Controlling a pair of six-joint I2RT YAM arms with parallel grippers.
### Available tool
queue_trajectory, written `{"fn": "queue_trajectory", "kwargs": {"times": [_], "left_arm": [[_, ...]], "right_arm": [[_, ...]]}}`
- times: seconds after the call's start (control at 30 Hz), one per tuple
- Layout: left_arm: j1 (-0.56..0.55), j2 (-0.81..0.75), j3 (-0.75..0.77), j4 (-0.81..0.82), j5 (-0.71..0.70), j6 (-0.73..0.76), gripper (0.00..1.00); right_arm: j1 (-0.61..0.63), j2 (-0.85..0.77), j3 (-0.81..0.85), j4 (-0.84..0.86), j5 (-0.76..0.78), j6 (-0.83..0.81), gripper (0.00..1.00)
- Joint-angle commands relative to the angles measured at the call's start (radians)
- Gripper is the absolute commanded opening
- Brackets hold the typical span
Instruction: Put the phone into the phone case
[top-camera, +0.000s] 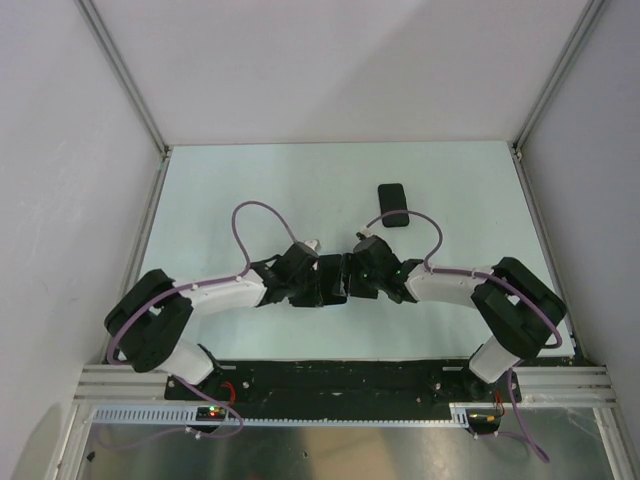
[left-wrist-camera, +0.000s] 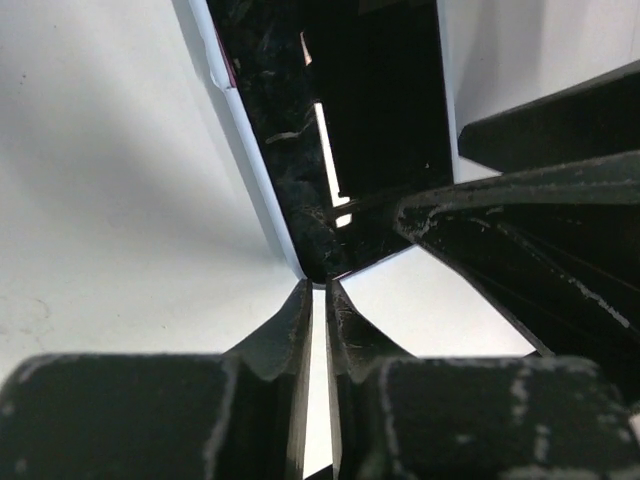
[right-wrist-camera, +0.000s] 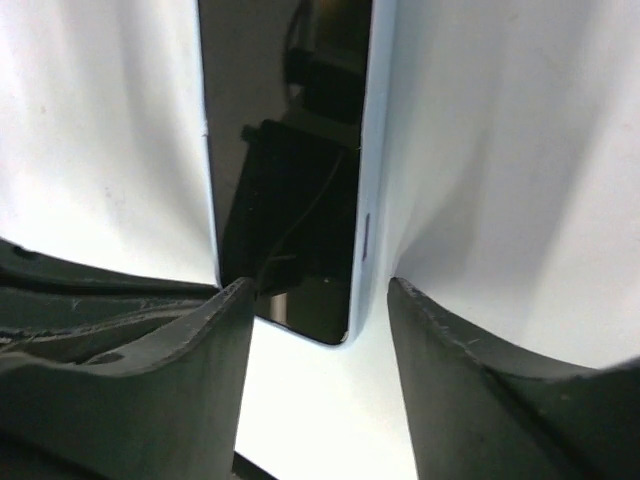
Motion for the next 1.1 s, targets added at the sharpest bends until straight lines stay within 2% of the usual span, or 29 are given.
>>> {"fn": "queue_trajectory", "kwargs": {"times": [0.0,0.13,0.23,0.53,1.07], "left_arm": [[-0.003,-0.028,0.059,0.022,-0.041,0.018,0.16],[0.046,-0.123,0.061,-0.019,-0.082,0.01,0.23],[0.096,-0.195,0.039,-0.043,-0.111,0.01,0.27],[0.218,-0.364,-0.024,-0.096,-0.111,0.048,0.31],[0.246,-0.416,-0.077,-0.106,-0.086,0.065,0.31]], "right_arm": [[-0.019,-0.01,-0.026,-0.114,0.097,-0.047,0.65],[0.002,-0.016,0.029,-0.15,0.172,-0.05,0.76],[0.015,-0.003,0.072,-0.174,0.211,-0.055,0.79],[0.106,0.133,0.241,-0.275,0.307,-0.087,0.95],[0.177,0.222,0.332,-0.316,0.344,-0.065,0.98]]}}
